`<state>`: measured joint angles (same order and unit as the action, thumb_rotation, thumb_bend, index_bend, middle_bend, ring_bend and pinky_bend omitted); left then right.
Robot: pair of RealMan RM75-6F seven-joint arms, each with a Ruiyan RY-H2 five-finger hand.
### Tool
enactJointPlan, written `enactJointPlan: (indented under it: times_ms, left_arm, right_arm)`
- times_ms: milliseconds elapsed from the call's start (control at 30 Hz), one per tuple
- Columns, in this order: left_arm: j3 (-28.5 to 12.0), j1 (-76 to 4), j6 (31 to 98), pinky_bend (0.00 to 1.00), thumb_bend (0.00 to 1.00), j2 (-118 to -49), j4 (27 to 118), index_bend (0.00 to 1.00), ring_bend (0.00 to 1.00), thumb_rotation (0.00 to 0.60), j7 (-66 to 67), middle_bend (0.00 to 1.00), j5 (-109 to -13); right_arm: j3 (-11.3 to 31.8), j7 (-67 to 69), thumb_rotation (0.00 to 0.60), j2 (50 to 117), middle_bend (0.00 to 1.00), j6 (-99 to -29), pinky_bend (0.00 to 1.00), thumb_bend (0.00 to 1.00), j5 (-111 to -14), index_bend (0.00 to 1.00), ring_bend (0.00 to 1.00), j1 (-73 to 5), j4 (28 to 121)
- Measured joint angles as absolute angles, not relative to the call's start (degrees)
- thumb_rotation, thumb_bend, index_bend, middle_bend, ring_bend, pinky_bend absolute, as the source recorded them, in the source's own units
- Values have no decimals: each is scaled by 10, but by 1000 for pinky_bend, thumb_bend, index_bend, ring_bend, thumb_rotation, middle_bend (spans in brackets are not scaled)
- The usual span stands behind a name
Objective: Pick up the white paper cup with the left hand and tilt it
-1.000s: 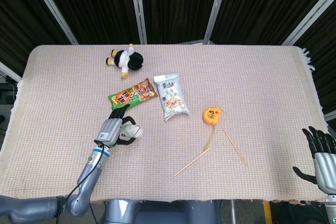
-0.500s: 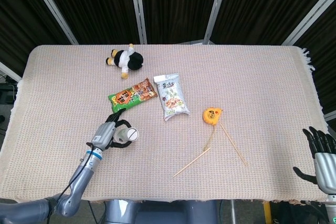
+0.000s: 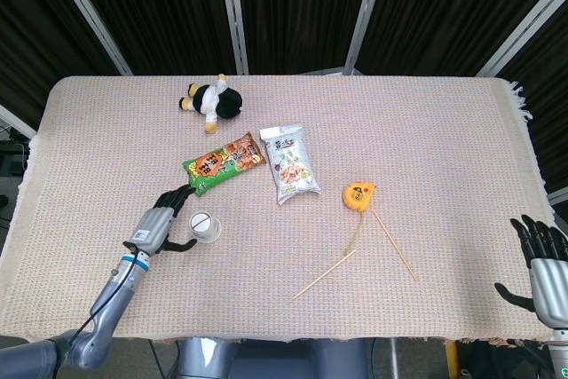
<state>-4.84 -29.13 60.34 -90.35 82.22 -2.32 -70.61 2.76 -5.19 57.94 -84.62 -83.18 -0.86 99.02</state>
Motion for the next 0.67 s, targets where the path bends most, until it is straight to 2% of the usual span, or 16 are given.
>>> enactJointPlan:
  times_ms: [133, 333, 567, 667]
  left_arm:
    - [-41, -280, 636, 0, 167, -888, 822, 0, 0, 600, -10, 0, -731]
    - [-22, -245, 729, 0, 111, -854, 821, 0, 0, 600, 56, 0, -780]
    - [12, -158, 857, 0, 100, -800, 823, 0, 0, 600, 155, 0, -817]
    - [21, -129, 880, 0, 98, -778, 825, 0, 0, 600, 161, 0, -823]
  right_arm:
    - [30, -55, 600, 582, 0, -847, 0, 81, -829, 13, 0, -9, 987]
    - [36, -60, 600, 587, 0, -853, 0, 80, -822, 13, 0, -9, 980]
    - [40, -65, 600, 596, 0, -867, 0, 78, -824, 2, 0, -7, 973]
    - [42, -65, 600, 597, 0, -870, 0, 79, -824, 0, 0, -6, 972]
